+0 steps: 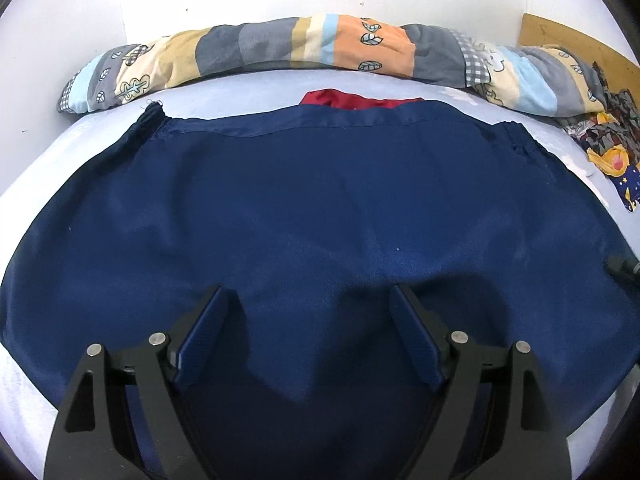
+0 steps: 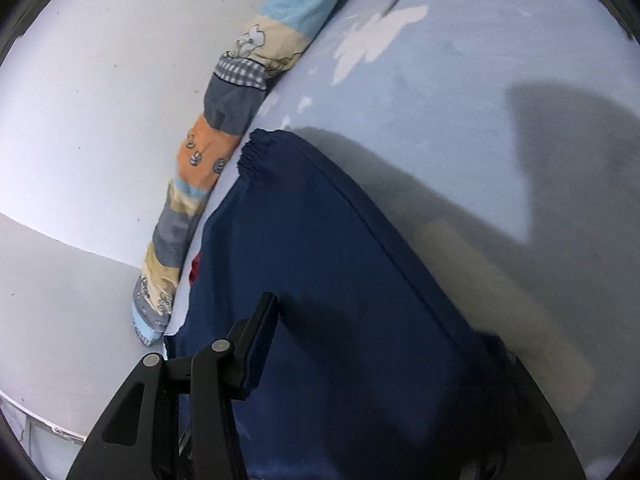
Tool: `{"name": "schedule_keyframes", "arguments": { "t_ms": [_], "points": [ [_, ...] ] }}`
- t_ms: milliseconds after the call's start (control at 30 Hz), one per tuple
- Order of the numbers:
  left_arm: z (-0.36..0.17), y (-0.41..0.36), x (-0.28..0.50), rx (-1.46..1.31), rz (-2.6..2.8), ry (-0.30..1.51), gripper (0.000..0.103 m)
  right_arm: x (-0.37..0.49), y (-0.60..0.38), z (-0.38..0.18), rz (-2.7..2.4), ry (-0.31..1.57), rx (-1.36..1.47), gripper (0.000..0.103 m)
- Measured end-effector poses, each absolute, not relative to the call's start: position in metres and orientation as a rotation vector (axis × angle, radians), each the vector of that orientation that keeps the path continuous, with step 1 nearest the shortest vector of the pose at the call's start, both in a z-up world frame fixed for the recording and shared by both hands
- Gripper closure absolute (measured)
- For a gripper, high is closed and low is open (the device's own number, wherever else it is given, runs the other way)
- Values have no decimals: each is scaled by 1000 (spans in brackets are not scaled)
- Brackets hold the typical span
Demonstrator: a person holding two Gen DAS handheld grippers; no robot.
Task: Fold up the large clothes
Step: 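Grasp the folded jacket's edge with the right tool and lift it over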
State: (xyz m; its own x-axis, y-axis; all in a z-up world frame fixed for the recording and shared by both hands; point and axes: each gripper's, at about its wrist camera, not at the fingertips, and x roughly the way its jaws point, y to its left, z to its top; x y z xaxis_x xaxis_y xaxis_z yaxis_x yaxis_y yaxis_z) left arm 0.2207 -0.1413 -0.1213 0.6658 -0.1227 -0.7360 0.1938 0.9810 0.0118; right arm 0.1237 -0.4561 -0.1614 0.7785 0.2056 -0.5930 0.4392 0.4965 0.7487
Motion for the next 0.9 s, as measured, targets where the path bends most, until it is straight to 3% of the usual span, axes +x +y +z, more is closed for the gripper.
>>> {"name": "schedule_keyframes", "arguments": {
  "t_ms": [33, 100, 267, 567, 900],
  "points": [
    [-122, -141, 221, 89, -180, 823, 19, 126, -455, -158, -138, 699, 1062, 91],
    [-122, -140, 222, 83, -181, 824, 18, 125, -450, -146, -140, 681, 1038, 94],
    [-122, -140, 222, 84, -178, 822, 17, 125, -432, -105, -84, 615, 1012, 96],
    [-113, -128, 228, 66, -237, 884, 18, 154, -355, -22, -89, 662, 816, 96],
    [-56, 36, 227, -64, -56, 877, 18, 226, -202, 26, -51, 728, 591, 95]
  ]
}}
